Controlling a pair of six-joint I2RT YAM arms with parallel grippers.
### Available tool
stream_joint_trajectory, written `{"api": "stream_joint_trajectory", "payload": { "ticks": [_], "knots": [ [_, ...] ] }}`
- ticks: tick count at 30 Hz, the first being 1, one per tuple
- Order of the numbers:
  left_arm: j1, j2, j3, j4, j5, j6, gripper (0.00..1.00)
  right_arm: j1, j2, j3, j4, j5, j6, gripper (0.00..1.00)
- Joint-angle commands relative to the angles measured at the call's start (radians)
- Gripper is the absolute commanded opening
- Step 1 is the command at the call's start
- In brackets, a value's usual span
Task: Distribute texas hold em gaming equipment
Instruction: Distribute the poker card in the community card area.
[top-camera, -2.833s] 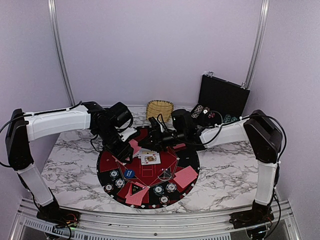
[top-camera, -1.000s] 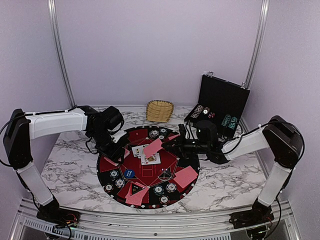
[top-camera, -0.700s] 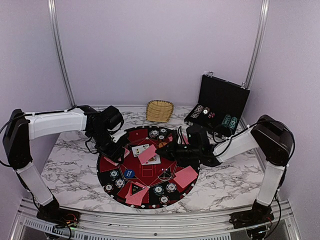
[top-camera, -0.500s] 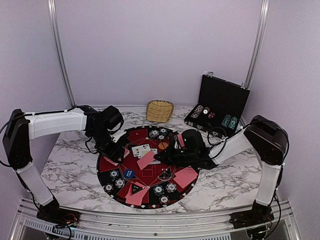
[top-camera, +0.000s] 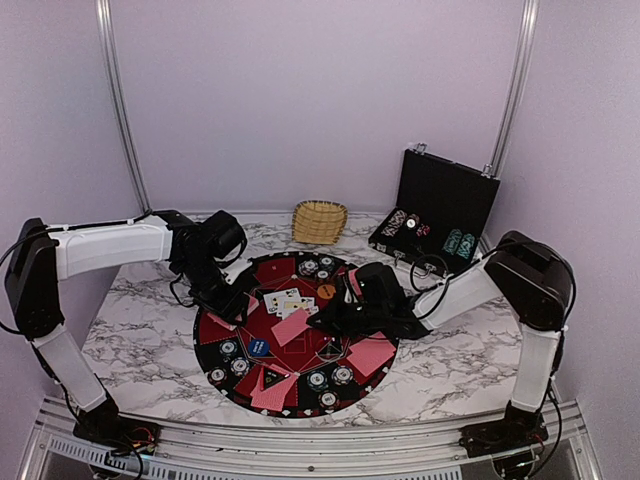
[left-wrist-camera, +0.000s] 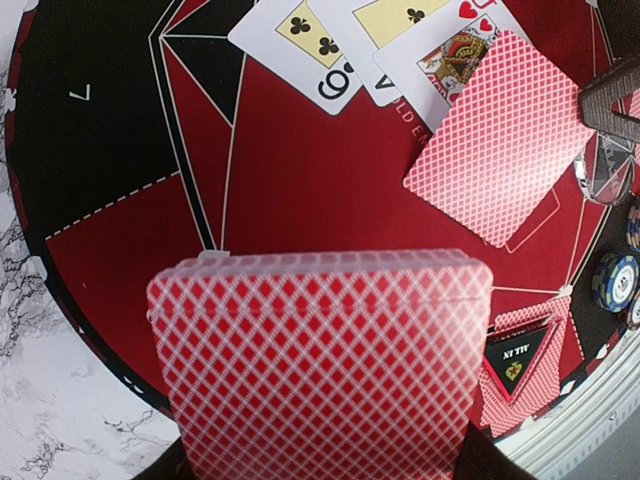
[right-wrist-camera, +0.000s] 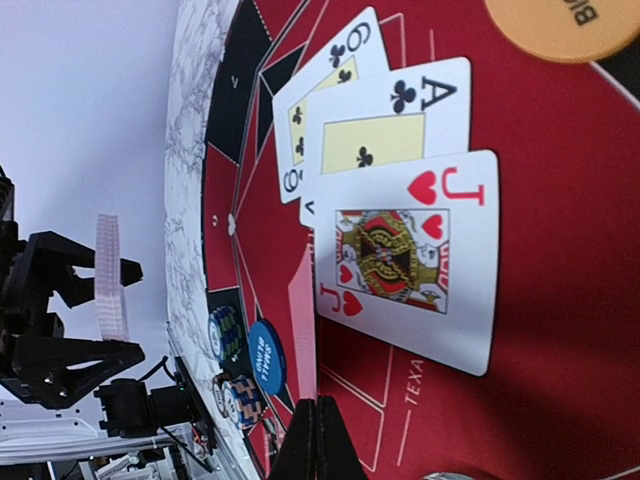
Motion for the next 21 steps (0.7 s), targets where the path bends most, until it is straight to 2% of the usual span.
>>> {"api": "stream_joint_trajectory", "payload": {
  "ticks": [1,4,10,21],
  "knots": [
    [0.004,-0.035,-0.006,0.019,0.011,0.005,0.37,0.017,-0.026,0.026,-0.075,0.059,-0.048,0.04],
    [0.004,-0.034,-0.004,0.02,0.016,0.005,0.37,0.018,-0.039,0.027,-0.097,0.075,-0.06,0.1],
    [0.004,-0.035,-0.004,0.02,0.018,0.004,0.37,0.017,-0.07,0.025,-0.149,0.109,-0.089,0.13],
    [-0.008,-0.036,-0.003,0.018,0.04,0.005,0.37,0.01,-0.146,0.007,-0.175,0.118,-0.121,0.29]
  ]
}}
